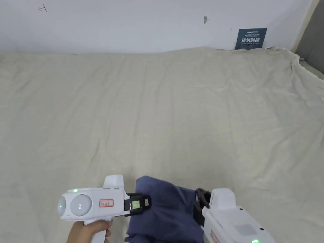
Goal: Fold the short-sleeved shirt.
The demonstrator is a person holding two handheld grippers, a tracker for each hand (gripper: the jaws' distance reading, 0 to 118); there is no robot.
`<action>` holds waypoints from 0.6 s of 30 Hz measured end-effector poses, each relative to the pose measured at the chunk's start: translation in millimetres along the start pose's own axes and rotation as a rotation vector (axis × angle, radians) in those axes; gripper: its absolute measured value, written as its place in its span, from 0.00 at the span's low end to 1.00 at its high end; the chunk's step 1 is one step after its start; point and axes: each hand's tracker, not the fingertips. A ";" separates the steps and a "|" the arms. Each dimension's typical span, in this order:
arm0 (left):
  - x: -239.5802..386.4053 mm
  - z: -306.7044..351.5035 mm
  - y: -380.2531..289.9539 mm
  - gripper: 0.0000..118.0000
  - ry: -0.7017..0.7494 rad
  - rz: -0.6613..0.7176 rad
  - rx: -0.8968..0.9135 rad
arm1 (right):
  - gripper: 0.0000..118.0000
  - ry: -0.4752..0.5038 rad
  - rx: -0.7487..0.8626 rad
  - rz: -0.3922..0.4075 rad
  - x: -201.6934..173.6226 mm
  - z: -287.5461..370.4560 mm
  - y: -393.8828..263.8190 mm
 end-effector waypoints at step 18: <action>-189.7 200.6 81.9 0.19 0.501 0.070 0.132 | 0.00 -0.018 0.287 0.159 -35.1 37.7 140.8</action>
